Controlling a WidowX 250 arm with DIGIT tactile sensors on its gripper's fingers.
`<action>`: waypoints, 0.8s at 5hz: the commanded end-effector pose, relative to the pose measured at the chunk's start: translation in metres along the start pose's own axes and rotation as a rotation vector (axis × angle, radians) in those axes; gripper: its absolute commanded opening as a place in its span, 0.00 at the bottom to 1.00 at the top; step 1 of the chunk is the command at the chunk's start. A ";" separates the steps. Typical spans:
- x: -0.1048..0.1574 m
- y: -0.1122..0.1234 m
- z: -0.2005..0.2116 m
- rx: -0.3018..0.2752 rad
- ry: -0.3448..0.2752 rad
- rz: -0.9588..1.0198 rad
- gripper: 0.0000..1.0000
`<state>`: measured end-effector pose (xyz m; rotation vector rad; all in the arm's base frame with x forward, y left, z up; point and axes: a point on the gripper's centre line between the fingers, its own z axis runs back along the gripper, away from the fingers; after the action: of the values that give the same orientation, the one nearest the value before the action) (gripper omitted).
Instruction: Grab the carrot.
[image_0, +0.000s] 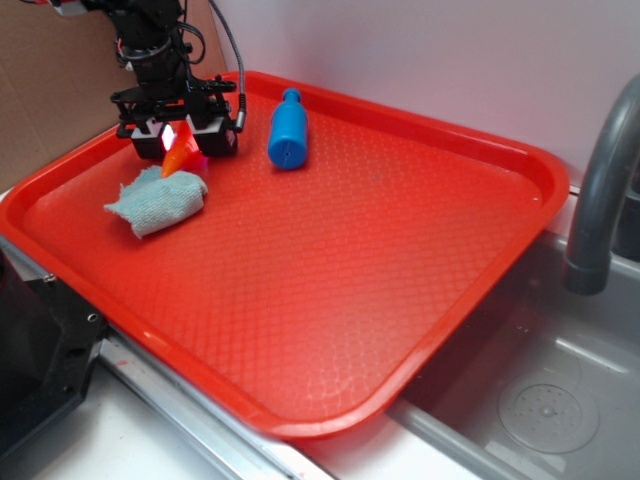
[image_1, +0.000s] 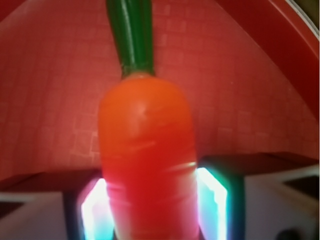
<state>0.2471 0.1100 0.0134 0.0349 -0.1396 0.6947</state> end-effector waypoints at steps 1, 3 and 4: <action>-0.015 -0.013 0.063 0.100 -0.023 -0.042 0.00; -0.059 -0.044 0.160 -0.015 -0.017 -0.108 0.00; -0.085 -0.056 0.188 -0.105 0.014 -0.149 0.00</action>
<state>0.1963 -0.0084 0.1714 -0.0429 -0.1053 0.5424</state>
